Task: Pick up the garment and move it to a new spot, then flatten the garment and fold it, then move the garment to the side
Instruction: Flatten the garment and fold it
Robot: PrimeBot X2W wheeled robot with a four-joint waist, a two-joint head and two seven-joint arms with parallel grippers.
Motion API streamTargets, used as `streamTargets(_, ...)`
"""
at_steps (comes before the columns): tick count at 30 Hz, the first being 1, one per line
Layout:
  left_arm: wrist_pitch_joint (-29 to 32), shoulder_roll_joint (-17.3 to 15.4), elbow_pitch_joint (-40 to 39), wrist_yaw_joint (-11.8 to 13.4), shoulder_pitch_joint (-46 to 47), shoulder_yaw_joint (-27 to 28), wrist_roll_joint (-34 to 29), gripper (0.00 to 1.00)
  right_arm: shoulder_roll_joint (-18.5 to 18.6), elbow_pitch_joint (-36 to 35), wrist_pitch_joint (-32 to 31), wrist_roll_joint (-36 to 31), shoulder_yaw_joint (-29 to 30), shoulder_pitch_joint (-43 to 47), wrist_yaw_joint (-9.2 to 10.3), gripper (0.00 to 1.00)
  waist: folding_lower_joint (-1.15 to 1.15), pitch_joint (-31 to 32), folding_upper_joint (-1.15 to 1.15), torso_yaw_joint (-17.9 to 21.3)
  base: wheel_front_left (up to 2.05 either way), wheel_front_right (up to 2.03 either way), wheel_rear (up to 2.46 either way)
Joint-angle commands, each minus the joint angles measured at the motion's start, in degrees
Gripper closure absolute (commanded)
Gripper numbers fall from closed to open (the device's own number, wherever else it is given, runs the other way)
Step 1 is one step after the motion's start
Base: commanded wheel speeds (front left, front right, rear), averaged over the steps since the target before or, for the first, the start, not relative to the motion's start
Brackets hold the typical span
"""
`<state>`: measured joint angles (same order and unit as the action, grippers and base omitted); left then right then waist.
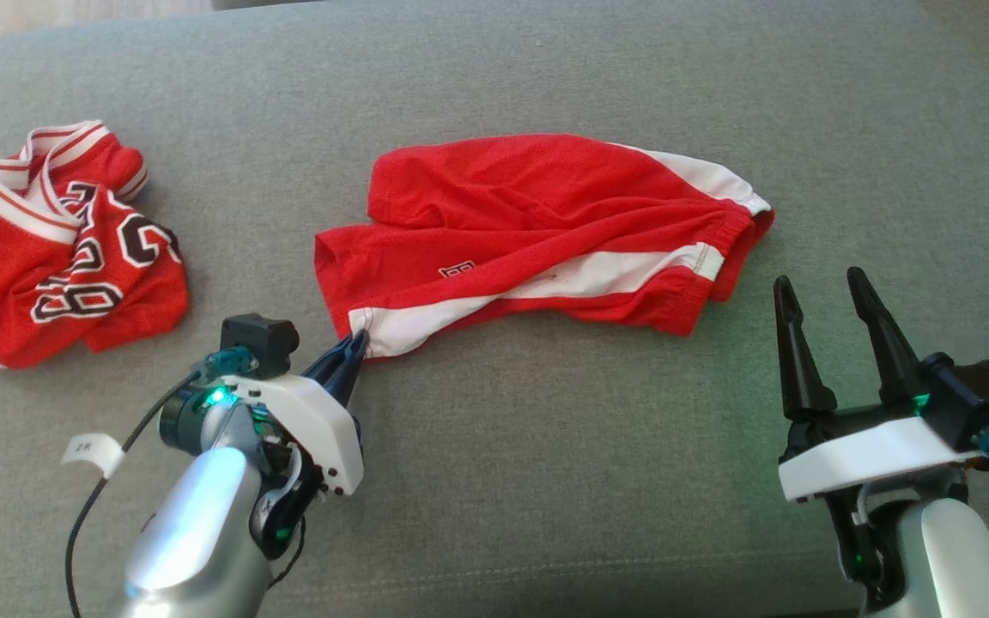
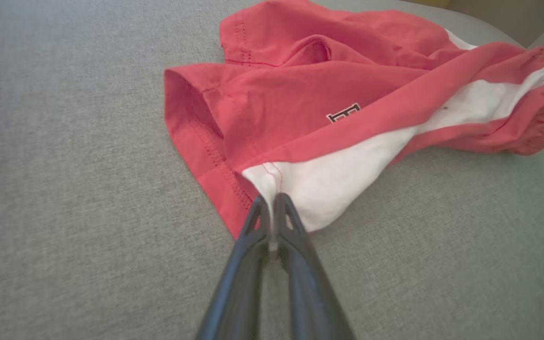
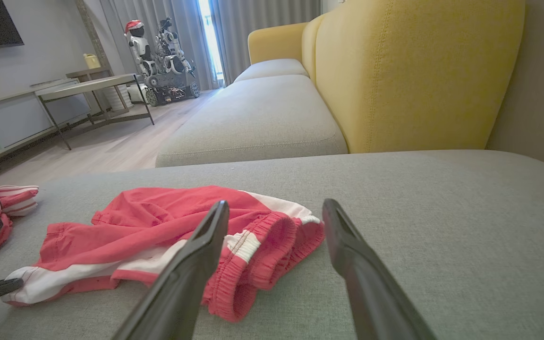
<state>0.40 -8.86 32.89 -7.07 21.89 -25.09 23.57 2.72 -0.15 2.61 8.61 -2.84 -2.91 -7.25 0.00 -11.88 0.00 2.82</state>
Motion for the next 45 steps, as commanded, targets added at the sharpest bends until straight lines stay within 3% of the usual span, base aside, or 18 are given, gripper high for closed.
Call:
streamTargets(1,-0.4,-1.6,-2.0,-0.2,2.2,1.6,0.5,1.00,0.2,-1.7,0.8,0.5,-1.0,-1.8,-0.24,0.00,0.00,0.0,0.00,-0.4,0.00,0.00,0.00)
streamTargets(11,-1.2,-2.2,-3.2,0.1,2.6,1.0,0.4,1.00,0.2,1.6,-1.1,0.8,-1.9,-3.2,-0.24,0.00,0.00,-0.1,0.00,-1.9,0.00,0.00,0.00)
streamTargets(24,-3.0,-1.5,-4.0,0.3,4.2,-0.4,0.1,1.00,2.8,13.9,-7.2,3.7,-5.8,-10.1,-0.24,0.00,0.00,-2.1,0.00,-5.7,0.00,0.00,0.00)
streamTargets(25,-3.2,-1.4,-4.0,0.3,4.3,-0.5,0.2,1.00,2.9,14.5,-7.2,4.1,-6.1,-10.5,-0.24,0.09,0.00,-2.1,0.00,-5.9,0.00,0.00,0.00)
streamTargets(26,-3.4,-1.5,-3.9,0.3,4.3,-0.5,0.2,1.00,3.0,14.9,-7.1,4.4,-6.3,-10.8,-0.24,0.56,0.00,-2.0,0.00,-6.0,0.00,0.00,0.00)
streamTargets(27,-3.6,-1.5,-3.9,0.3,4.3,-0.5,0.2,1.00,3.0,15.2,-7.0,4.6,-6.6,-11.1,-0.24,0.87,0.00,-2.0,0.00,-6.1,0.00,0.00,0.00)
streamTargets(28,-3.9,-1.5,-4.0,0.4,4.3,-0.5,0.2,1.00,3.2,15.4,-6.9,4.8,-6.7,-11.2,-0.24,1.00,0.00,-2.0,0.00,-6.2,0.00,0.00,0.00)
streamTargets(36,-8.2,-3.2,-7.5,1.8,4.0,0.5,-0.5,1.00,4.4,12.0,-5.2,5.0,-6.1,-11.9,-0.24,1.00,0.00,-0.2,0.00,-5.4,0.00,0.00,0.00)
streamTargets(45,-11.3,-5.8,-18.2,4.7,6.3,3.6,-1.2,1.00,6.8,1.6,-6.6,5.6,-4.1,-15.4,-0.24,1.00,0.00,4.6,0.00,-4.2,0.00,0.00,0.00)
